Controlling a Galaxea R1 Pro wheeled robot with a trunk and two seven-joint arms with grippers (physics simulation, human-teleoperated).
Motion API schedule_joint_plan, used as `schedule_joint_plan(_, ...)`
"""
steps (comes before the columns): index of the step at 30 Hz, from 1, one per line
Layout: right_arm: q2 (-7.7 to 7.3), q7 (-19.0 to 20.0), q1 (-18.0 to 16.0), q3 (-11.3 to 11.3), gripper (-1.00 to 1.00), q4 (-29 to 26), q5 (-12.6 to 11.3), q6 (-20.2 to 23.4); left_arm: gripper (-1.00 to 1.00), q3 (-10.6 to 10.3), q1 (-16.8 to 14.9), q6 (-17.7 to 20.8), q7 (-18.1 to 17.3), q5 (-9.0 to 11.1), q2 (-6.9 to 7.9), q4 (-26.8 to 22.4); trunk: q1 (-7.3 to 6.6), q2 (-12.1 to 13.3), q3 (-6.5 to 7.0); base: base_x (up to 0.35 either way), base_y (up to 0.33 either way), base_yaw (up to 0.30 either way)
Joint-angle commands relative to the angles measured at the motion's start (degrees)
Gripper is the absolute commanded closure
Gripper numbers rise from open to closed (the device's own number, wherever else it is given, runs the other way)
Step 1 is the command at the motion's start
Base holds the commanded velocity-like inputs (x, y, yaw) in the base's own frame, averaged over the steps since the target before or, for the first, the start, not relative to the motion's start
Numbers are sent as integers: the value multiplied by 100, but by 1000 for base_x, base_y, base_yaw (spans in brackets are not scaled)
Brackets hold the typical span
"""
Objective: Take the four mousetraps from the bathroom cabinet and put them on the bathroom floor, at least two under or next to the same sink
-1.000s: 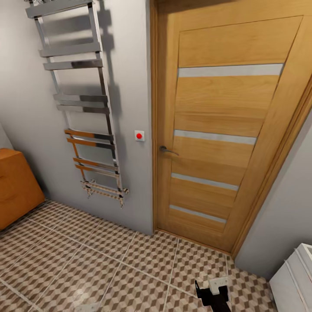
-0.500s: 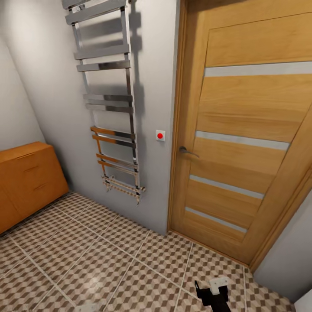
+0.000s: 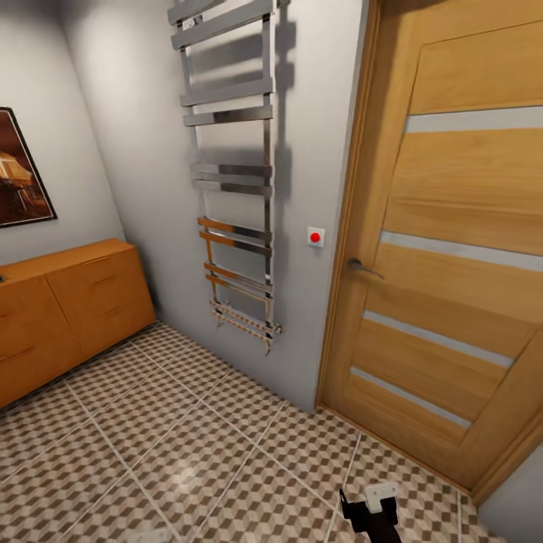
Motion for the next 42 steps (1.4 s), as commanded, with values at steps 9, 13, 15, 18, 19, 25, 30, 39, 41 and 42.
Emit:
schedule_joint_plan(9,5,-21,-5,56,-100,5,-40,-9,-100,-48,-11,-30,13,28,-9,22,4,-12,-13,0,0,287)
schedule_joint_plan(13,4,-21,-5,53,-100,5,-40,-9,-100,-48,-11,-30,13,29,-10,22,4,-12,-13,0,0,287)
schedule_joint_plan(15,4,-21,-5,54,-100,5,-40,-9,-100,-48,-11,-30,13,28,-11,22,4,-12,-13,0,0,287)
schedule_joint_plan(18,7,-21,-5,52,-100,6,-40,-9,-100,-48,-11,-30,13,32,-11,22,4,-12,-13,0,0,287)
schedule_joint_plan(19,7,-21,-5,55,-100,5,-40,-6,-100,-48,-11,-30,13,31,-11,22,4,-12,-13,0,0,287)
schedule_joint_plan(25,8,-21,-5,55,-100,5,-40,-1,-100,-48,-11,-30,13,34,-9,22,4,-12,-13,0,0,287)
schedule_joint_plan(30,7,-21,-5,56,-100,5,-40,-3,-100,-48,-11,-30,13,33,-4,22,4,-12,-13,0,0,287)
schedule_joint_plan(39,7,-21,-5,53,-100,5,-40,0,-100,-48,-11,-30,13,35,-2,22,4,-12,-13,0,0,287)
schedule_joint_plan(41,3,-21,-5,53,-100,5,-40,0,-100,-48,-11,-30,13,34,-2,22,4,-12,-13,0,0,287)
schedule_joint_plan(42,3,-21,-5,54,-100,5,-40,0,-100,-48,-11,-30,13,35,-2,22,4,-12,-13,0,0,287)
